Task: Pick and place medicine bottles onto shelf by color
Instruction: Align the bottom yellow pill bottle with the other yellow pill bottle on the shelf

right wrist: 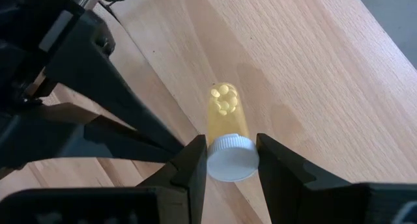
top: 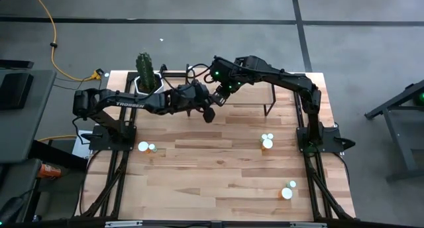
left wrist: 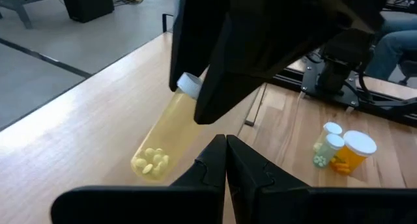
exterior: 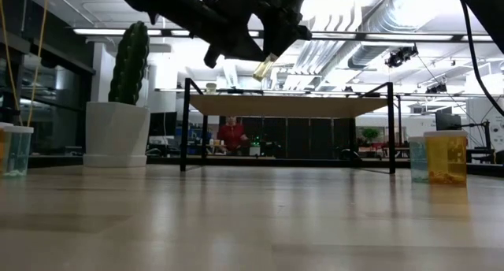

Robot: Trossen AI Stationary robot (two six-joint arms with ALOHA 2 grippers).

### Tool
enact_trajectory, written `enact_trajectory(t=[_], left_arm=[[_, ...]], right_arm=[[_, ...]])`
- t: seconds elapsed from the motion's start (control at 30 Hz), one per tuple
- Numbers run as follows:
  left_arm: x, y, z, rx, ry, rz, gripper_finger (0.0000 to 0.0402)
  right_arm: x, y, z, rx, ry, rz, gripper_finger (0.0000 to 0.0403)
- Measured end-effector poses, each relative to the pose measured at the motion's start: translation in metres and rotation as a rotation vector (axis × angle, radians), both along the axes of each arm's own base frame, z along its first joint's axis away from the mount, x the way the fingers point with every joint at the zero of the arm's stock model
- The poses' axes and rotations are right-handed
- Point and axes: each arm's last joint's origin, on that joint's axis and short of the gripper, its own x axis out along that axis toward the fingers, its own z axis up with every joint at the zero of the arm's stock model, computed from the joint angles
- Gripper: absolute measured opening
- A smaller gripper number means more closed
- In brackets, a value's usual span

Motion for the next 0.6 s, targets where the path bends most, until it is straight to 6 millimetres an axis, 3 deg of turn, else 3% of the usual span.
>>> enact_trajectory(t=[0.6], left_arm=[[0.0011, -0.0037, -0.0001, 0.030, 0.018, -0.019, 0.0000]], right_arm=[[0.0000, 0.0000, 0.0000, 0.000, 0.000, 0.000, 0.0103]])
